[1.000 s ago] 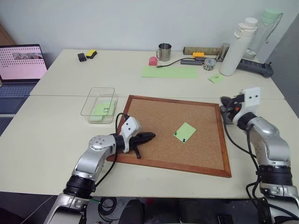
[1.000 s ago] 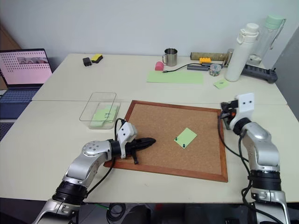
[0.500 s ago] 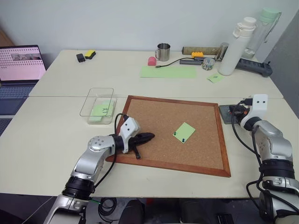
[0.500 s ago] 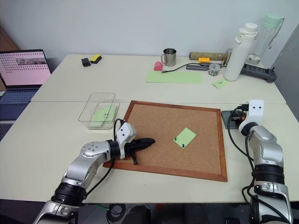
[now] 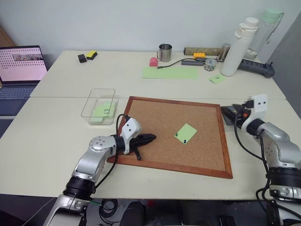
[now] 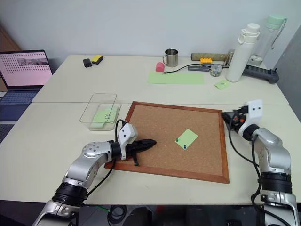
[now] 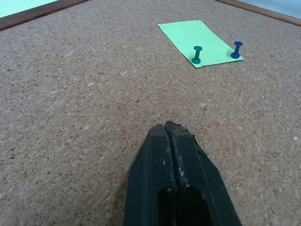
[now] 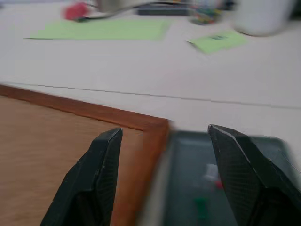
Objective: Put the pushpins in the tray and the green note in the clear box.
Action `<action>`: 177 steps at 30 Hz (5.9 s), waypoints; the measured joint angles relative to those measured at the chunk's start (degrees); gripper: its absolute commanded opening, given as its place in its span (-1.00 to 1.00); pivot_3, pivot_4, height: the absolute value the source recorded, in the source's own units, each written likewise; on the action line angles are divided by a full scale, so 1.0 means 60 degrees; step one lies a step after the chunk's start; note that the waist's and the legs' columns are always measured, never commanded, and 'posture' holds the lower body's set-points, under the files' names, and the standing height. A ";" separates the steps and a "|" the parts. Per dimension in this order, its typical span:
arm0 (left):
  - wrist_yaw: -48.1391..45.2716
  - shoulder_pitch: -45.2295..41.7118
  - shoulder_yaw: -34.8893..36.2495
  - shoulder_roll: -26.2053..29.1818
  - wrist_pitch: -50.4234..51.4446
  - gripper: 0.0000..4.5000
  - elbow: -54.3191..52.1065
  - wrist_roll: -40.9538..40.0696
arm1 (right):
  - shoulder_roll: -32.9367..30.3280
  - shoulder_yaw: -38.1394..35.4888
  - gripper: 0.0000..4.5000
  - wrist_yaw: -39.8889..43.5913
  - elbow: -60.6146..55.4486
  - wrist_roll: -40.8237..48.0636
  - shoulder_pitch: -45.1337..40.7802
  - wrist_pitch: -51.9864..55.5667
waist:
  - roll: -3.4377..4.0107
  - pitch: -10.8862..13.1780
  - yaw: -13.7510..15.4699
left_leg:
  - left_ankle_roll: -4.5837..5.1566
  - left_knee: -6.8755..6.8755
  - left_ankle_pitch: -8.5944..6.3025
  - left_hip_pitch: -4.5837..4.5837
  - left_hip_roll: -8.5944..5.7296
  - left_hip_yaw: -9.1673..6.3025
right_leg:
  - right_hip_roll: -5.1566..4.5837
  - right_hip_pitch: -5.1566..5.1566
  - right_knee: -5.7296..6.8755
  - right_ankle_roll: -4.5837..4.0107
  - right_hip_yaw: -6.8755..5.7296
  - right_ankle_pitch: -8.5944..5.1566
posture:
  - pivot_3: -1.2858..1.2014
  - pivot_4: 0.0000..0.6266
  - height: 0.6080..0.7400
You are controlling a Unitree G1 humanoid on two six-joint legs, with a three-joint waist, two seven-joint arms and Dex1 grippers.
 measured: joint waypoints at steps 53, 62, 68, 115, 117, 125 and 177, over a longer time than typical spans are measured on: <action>-0.0020 0.0069 0.0003 0.0091 0.0179 -1.00 -0.0215 -0.0003 | 0.0658 0.2896 -0.99 0.1382 -0.2339 -0.0386 0.2037 -0.0359 | -0.0005 0.0001 -0.0020 | 0.0000 -0.0002 0.0000 0.0001 0.0003 -0.0008 | 0.0007 0.0000 -0.0007 0.0001 -0.0006 -0.0001 | 0.03 -0.52 1.00; -0.0045 0.0064 -0.0001 0.0107 0.0183 -1.00 -0.0206 -0.0003 | 0.0655 0.2122 -0.99 0.1056 -0.3349 0.0200 0.1682 -0.0126 | -0.0005 0.0000 -0.0021 | 0.0000 -0.0002 0.0000 0.0002 0.0003 -0.0009 | 0.0007 0.0001 -0.0007 0.0001 -0.0009 -0.0001 | 0.03 -0.52 1.00; -0.0054 0.0059 -0.0007 0.0109 0.0201 -1.00 -0.0218 -0.0003 | 0.0552 0.1152 -0.99 -0.0217 -0.2299 -0.0527 0.1094 -0.0675 | -0.0006 0.0000 -0.0020 | 0.0000 0.0000 0.0000 0.0002 -0.0001 -0.0003 | 0.0003 0.0001 -0.0007 0.0001 -0.0002 -0.0001 | 0.03 -0.52 1.00; -0.0051 0.0235 0.0053 0.0330 0.0514 -1.00 -0.0602 -0.0043 | 0.1133 0.3808 0.14 0.0274 -0.2567 -0.0962 0.1224 -0.0133 | -0.0004 -0.0001 -0.0033 | 0.0000 -0.0005 0.0000 0.0001 0.0007 -0.0002 | 0.0009 -0.0003 -0.0011 0.0000 -0.0001 -0.0001 | 0.03 -0.52 1.00; -0.0011 0.0292 0.0060 0.0336 0.0542 -1.00 -0.0678 -0.0051 | 0.1160 0.3873 0.14 0.0146 -0.2317 -0.1134 0.1220 -0.0130 | -0.0004 0.0000 -0.0032 | 0.0000 -0.0004 0.0000 0.0001 0.0006 -0.0001 | 0.0007 -0.0004 -0.0012 0.0000 0.0000 -0.0001 | 0.03 -0.52 1.00; 0.0017 0.0418 0.0122 0.0360 0.0644 -1.00 -0.0834 -0.0064 | 0.1529 0.3894 -0.20 0.0121 -0.1679 -0.1412 0.1078 -0.0423 | -0.0004 -0.0001 -0.0039 | 0.0000 -0.0007 0.0000 0.0003 0.0008 -0.0003 | 0.0011 -0.0003 -0.0012 0.0000 -0.0002 -0.0001 | 0.03 -0.52 1.00; 0.1459 -0.1565 0.2887 -0.0990 0.6747 0.74 -0.1705 -0.5803 | -0.0163 0.3550 -1.00 0.1887 -0.2714 -0.2203 -0.0973 -0.1760 | -0.0058 0.0033 -0.0028 | -0.0043 0.0001 0.0024 -0.0016 0.0005 -0.0028 | 0.0000 -0.0009 -0.0013 0.0000 -0.0025 -0.0001 | 0.03 -0.52 1.00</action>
